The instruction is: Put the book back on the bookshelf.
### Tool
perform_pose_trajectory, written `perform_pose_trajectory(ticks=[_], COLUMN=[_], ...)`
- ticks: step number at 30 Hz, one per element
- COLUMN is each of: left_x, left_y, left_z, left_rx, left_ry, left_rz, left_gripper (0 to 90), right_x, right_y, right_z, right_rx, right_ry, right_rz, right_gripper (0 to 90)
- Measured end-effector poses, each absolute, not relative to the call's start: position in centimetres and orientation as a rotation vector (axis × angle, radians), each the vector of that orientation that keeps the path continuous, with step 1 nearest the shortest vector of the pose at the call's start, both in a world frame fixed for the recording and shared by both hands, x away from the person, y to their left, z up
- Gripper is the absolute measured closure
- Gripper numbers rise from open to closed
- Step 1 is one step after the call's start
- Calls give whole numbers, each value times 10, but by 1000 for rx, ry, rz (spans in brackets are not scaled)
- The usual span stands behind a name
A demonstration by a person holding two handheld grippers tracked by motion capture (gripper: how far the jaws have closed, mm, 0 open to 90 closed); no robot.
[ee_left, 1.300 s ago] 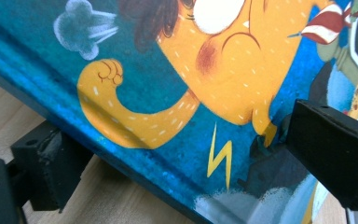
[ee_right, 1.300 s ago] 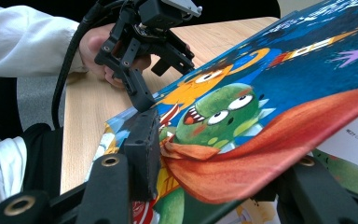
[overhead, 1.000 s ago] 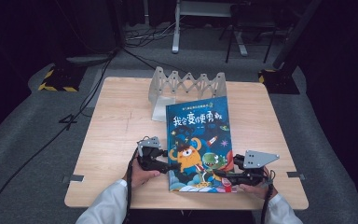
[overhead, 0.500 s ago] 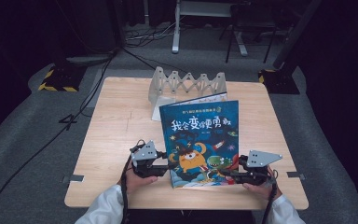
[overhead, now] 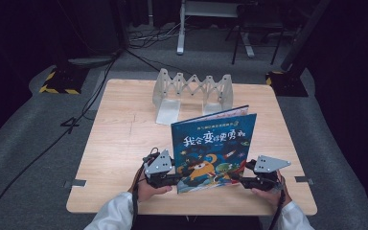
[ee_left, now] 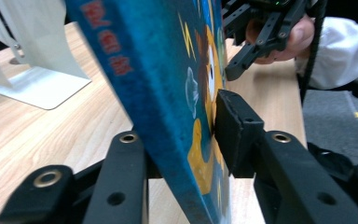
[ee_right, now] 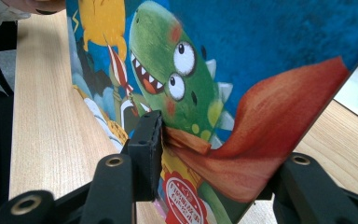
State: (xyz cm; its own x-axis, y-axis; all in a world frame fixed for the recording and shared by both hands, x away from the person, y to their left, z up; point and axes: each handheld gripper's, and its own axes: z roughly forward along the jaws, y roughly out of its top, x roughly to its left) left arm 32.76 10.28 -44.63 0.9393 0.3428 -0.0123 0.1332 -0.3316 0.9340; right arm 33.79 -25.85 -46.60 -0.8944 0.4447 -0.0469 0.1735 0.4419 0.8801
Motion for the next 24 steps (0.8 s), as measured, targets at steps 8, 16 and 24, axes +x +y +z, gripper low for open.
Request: perform_pose_trajectory(ticks=[8, 16, 24], left_x=[322, 318, 323], left_y=[101, 97, 94], left_z=[-445, -445, -445], left_rx=[1905, 1909, 1909], left_ry=[282, 257, 260], left_rz=[201, 213, 217], left_gripper=[729, 793, 791], right_x=[326, 324, 342], right_y=[-260, -292, -287], right_z=[-466, -460, -450], right_rx=[540, 679, 735], right_ry=[2416, 2340, 2262], right_rz=[1287, 1316, 1372], right_gripper=[522, 517, 431])
